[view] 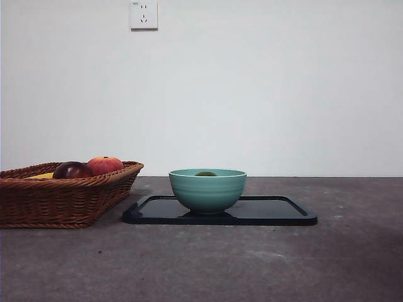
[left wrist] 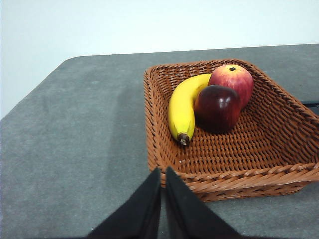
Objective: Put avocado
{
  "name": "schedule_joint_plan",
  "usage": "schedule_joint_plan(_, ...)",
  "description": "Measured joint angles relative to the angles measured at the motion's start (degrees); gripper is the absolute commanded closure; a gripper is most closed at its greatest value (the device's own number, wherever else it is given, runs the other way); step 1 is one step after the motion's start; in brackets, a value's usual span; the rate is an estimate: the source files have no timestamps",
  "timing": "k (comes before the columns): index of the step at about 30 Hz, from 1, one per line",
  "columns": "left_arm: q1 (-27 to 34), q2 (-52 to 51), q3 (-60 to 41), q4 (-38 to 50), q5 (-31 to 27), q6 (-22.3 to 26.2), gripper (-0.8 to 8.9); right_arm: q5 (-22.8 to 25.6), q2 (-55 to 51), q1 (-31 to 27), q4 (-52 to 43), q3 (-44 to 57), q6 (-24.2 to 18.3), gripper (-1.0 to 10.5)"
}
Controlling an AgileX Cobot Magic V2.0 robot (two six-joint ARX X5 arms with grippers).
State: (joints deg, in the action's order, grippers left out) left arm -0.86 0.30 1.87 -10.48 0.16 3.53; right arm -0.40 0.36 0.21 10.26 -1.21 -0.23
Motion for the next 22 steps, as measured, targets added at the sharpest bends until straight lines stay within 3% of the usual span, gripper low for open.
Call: schedule_joint_plan(22, 0.0, 0.0, 0.0, 0.0, 0.0, 0.0, 7.98, 0.0, 0.0, 0.0, -0.7, 0.2, 0.0, 9.3)
